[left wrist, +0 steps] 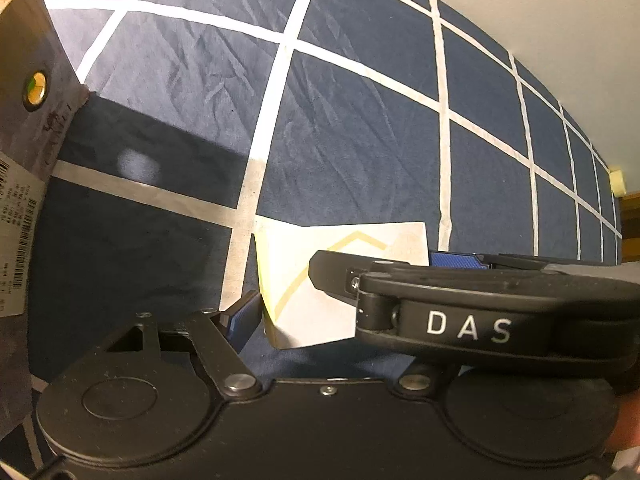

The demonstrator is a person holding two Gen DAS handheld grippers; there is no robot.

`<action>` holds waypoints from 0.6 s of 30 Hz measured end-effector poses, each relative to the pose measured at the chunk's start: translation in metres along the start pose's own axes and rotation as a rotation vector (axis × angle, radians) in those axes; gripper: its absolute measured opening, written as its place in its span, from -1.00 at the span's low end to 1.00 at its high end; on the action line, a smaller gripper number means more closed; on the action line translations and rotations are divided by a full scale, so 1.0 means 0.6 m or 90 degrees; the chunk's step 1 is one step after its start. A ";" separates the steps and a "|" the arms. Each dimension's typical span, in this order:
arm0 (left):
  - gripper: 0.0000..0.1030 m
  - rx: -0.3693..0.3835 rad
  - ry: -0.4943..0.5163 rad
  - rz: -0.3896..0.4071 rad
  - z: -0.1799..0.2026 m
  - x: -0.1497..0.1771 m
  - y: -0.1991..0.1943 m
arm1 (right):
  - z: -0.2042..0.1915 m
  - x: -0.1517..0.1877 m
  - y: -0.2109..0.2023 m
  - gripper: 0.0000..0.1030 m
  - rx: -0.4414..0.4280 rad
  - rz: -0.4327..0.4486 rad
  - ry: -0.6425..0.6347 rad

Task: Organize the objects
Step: 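Close the right gripper on the small card box and lift it, then carry the small card box with the right gripper over the cardboard box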

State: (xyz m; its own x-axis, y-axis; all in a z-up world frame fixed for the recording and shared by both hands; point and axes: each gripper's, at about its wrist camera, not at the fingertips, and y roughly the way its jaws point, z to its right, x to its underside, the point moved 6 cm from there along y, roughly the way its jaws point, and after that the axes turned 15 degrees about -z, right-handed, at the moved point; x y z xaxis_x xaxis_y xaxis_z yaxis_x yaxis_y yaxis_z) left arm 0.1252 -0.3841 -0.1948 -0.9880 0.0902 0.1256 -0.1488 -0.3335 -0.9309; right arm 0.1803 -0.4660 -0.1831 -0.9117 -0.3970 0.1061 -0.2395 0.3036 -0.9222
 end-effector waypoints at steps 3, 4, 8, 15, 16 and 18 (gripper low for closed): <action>0.37 -0.006 0.007 0.007 0.004 0.006 -0.013 | -0.006 0.007 -0.010 0.43 -0.004 0.011 0.001; 0.37 -0.009 0.010 0.010 0.006 0.009 -0.019 | -0.008 0.010 -0.015 0.43 -0.006 0.015 0.002; 0.37 -0.019 0.005 0.027 0.007 0.023 -0.042 | -0.024 0.024 -0.031 0.43 -0.012 0.031 0.001; 0.37 -0.035 0.015 0.055 0.003 0.058 -0.090 | -0.066 0.053 -0.062 0.43 -0.024 0.063 -0.007; 0.37 -0.038 0.017 0.058 0.002 0.063 -0.099 | -0.072 0.057 -0.066 0.43 -0.026 0.068 -0.008; 0.37 -0.042 0.023 0.065 0.000 0.073 -0.114 | -0.087 0.067 -0.076 0.43 -0.028 0.077 -0.008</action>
State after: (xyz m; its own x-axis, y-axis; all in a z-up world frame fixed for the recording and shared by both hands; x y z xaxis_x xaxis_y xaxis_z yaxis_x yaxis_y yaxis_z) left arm 0.0923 -0.3570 -0.1256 -0.9956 0.0925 0.0178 -0.0432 -0.2801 -0.9590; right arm 0.1374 -0.4505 -0.1174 -0.9305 -0.3662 -0.0096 -0.1433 0.3879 -0.9105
